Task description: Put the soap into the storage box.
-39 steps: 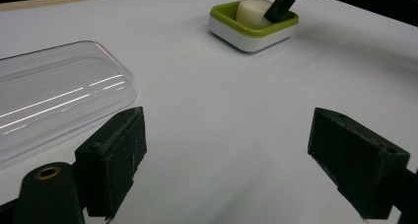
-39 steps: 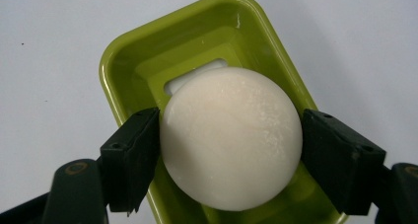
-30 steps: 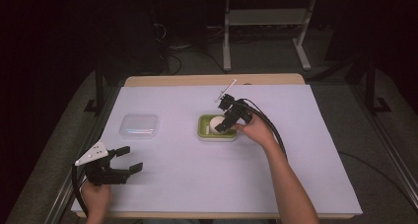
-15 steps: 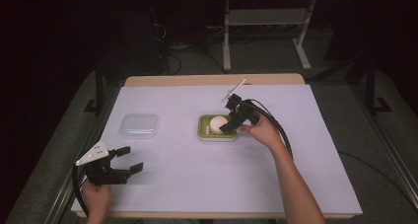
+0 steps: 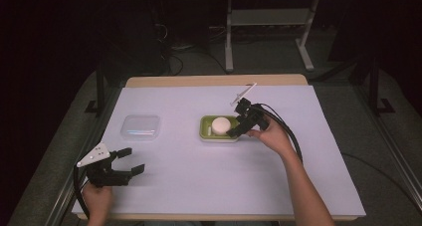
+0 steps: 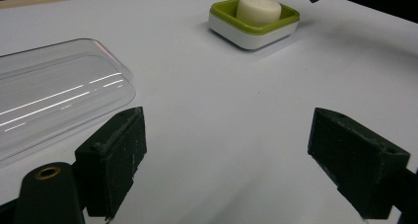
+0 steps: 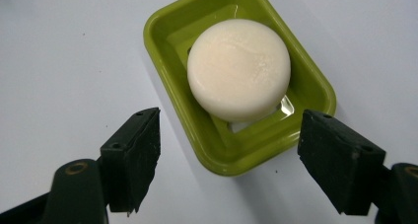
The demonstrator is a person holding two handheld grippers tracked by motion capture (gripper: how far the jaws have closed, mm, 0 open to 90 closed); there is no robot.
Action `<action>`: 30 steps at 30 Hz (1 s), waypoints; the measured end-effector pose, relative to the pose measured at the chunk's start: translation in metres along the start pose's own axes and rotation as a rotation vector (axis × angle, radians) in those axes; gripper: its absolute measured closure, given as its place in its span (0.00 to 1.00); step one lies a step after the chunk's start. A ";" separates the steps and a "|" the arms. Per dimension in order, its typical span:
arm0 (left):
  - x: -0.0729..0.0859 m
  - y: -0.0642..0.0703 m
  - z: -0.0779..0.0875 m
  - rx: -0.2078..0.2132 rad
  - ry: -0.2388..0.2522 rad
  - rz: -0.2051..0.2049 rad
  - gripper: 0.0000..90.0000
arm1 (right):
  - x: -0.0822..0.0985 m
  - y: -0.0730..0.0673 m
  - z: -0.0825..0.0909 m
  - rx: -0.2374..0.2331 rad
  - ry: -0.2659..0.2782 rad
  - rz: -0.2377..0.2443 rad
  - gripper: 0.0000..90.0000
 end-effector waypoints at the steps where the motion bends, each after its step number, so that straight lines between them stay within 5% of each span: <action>1: 0.000 0.000 0.000 -0.001 0.000 0.000 0.16 | 0.002 0.000 0.000 0.000 0.002 0.000 0.26; 30: 0.000 0.001 -0.001 -0.004 -0.002 0.003 0.16 | 0.045 -0.011 0.019 -0.026 0.040 -0.020 0.26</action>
Point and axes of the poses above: each handheld gripper's, and its own axes: z roughly backward along the jaws, x roughly out of its underside, y roughly to its right, the point moved 1 cm from there along -z, roughly forward along the jaws, and after that the axes turned 14 degrees about -y, right-handed, at the moved point
